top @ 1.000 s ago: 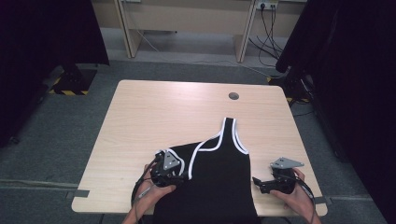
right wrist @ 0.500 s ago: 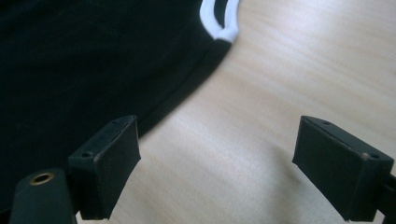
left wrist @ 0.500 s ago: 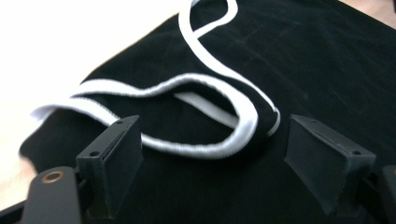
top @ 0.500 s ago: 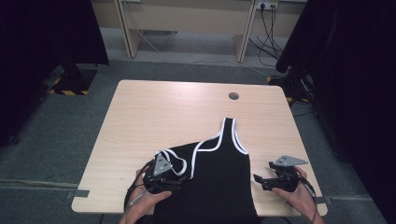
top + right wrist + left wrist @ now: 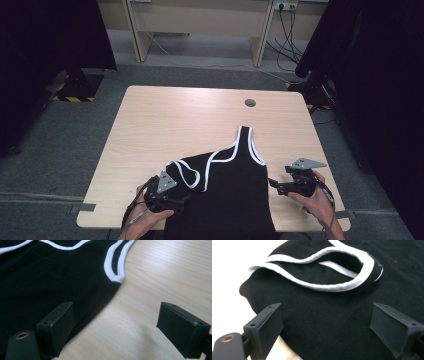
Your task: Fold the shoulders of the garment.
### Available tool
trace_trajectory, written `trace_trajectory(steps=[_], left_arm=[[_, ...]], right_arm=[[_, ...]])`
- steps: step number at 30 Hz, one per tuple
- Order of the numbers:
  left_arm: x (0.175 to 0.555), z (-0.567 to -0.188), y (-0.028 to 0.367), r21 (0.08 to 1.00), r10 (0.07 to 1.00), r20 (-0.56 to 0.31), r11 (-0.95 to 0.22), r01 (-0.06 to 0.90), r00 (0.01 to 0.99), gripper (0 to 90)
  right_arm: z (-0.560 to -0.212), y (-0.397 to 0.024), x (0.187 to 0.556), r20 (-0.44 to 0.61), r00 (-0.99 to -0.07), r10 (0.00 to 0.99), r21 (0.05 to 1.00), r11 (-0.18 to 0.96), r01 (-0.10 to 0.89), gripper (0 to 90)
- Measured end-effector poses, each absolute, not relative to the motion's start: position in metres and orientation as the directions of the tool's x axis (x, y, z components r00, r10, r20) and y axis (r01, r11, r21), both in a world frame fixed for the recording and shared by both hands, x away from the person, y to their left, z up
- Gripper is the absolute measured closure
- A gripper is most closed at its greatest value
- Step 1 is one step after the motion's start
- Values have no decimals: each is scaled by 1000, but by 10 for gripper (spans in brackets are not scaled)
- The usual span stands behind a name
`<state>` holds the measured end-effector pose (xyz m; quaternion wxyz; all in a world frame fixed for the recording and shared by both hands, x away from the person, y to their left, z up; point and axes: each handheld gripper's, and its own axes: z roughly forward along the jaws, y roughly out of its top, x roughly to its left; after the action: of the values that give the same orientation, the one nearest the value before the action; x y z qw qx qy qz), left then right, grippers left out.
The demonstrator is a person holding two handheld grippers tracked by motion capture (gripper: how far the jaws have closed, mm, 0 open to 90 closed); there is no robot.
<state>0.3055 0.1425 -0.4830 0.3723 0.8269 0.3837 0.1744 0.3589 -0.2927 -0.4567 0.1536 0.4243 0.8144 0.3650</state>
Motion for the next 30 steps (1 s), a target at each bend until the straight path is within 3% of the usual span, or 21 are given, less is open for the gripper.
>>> trace_trajectory(steps=[13, 30], left_arm=[[312, -485, 142, 724, 777, -18, -424, 544, 629, 2], [318, -486, 145, 722, 783, -20, -419, 550, 621, 0]], right_arm=[[-453, -280, 390, 78, -600, 796, 723, 370, 583, 147], [-451, -252, 452, 53, -598, 799, 714, 389, 583, 194]])
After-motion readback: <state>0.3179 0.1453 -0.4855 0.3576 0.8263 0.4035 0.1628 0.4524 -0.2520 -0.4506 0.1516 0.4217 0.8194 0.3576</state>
